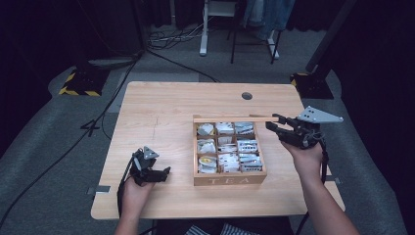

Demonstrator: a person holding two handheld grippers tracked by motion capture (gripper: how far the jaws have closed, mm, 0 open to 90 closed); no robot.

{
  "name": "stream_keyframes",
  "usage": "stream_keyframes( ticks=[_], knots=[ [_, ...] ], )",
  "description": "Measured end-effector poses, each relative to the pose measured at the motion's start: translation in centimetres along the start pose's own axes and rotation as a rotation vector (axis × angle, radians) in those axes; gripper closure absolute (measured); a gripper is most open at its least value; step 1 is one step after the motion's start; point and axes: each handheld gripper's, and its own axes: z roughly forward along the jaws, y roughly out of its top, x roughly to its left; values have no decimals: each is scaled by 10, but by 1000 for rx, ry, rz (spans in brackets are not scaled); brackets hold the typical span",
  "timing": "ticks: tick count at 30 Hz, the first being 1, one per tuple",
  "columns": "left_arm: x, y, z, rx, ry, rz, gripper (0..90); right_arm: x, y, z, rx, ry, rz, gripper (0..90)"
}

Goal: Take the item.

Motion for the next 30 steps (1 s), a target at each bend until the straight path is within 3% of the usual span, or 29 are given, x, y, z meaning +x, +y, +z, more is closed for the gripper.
stream_keyframes(
  ticks=[11,16,21,27,30],
  knots=[
    [-8,13,-22,-44,-66,15,174,-3,2,1,-1,9,4,584],
    [-20,23,-34,-43,-27,13,212,-2,1,0,1,12,7,582],
    [-27,32,-43,-43,-28,28,211,-2,-1,0,1,17,10,580],
    [-33,39,-55,-62,-64,21,212,-2,-1,0,2,15,10,581],
    [-45,48,-65,-95,-63,52,217,-2,0,0,3,13,9,581]
  ],
)
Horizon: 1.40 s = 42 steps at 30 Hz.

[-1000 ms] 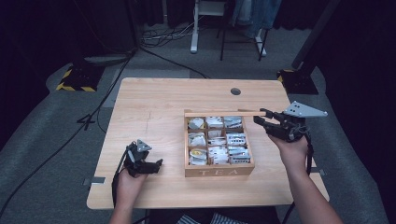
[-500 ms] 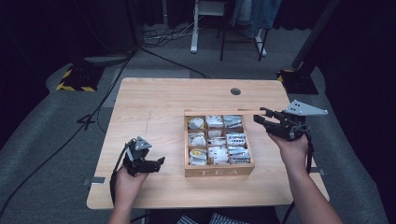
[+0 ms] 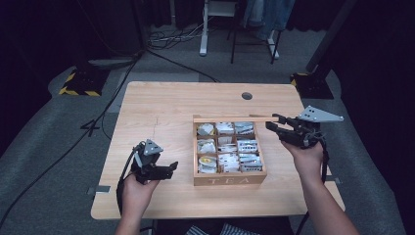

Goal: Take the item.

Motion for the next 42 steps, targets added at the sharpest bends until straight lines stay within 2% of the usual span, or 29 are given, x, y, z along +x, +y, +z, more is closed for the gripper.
stream_keyframes(
  ticks=[1,2,3,4,7,8,12,15,18,19,20,23,28,29,35,37,40,42],
  knots=[
    [0,0,0,0,0,0,220,0,0,0,0,0,0,581],
    [-10,8,-4,-15,-14,42,223,0,0,0,-1,-1,-1,582],
    [-10,8,-4,-15,-14,42,225,0,0,0,-1,-1,-1,582],
    [-18,14,-7,-20,-22,63,225,0,1,0,-2,-2,0,582],
    [-25,19,-9,-33,-39,73,228,0,1,0,-2,-3,-2,583],
    [-30,22,-11,-39,-60,81,230,0,1,0,-1,-3,-4,583],
    [-38,27,-11,-50,-77,101,240,0,1,0,-1,-2,-4,583],
    [-45,32,-10,-50,-101,118,243,0,1,0,0,-3,-4,583],
    [-54,40,-6,-55,-144,132,245,0,1,0,-1,-3,-3,583],
    [-54,40,-6,-55,-144,132,245,0,1,0,0,-3,-4,583],
    [-58,44,-3,-61,-173,136,246,0,1,0,-1,-4,-4,583],
    [-63,48,0,-61,-197,140,248,0,1,0,-1,-4,-3,583],
    [-74,57,10,-58,-213,157,252,0,1,0,-1,-3,-4,583],
    [-79,60,13,-63,-228,164,252,0,1,0,-1,-3,-4,583],
    [-90,69,24,-67,-255,183,257,0,1,0,-2,-2,-4,583],
    [-95,73,30,-61,-281,189,258,0,1,0,-1,-2,-4,583],
    [-99,76,36,-59,-298,191,259,0,1,0,-1,-2,-5,583],
    [-102,78,41,-65,-320,176,259,0,1,0,-2,-2,-5,583]
  ],
)
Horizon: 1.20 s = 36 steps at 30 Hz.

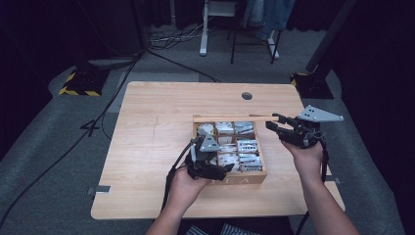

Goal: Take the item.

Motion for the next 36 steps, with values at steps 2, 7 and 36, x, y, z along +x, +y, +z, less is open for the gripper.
stream_keyframes(
  ticks=[2,7,36],
  knots=[
    [0,2,8,-12,-36,-9,257,0,0,0,0,1,0,582],
    [-1,5,19,-15,-63,-13,245,0,0,0,0,1,0,583],
    [-3,13,100,96,-197,-77,551,-1,0,0,1,5,-6,582]
  ],
)
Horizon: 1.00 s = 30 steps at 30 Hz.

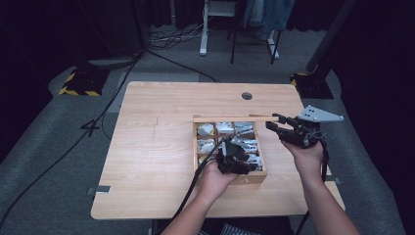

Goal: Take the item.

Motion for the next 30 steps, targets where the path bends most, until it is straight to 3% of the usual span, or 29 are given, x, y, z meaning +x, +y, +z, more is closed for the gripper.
stream_keyframes(
  ticks=[6,16,22,30],
  knots=[
    [-1,1,7,36,-9,-7,651,0,0,0,-1,1,-2,582],
    [-1,3,11,90,12,-23,746,0,0,0,-1,0,-2,582],
    [-4,3,12,105,29,13,877,0,0,0,-2,1,-1,582],
    [-5,3,12,107,34,28,895,0,-1,0,-4,5,0,581]
  ],
)
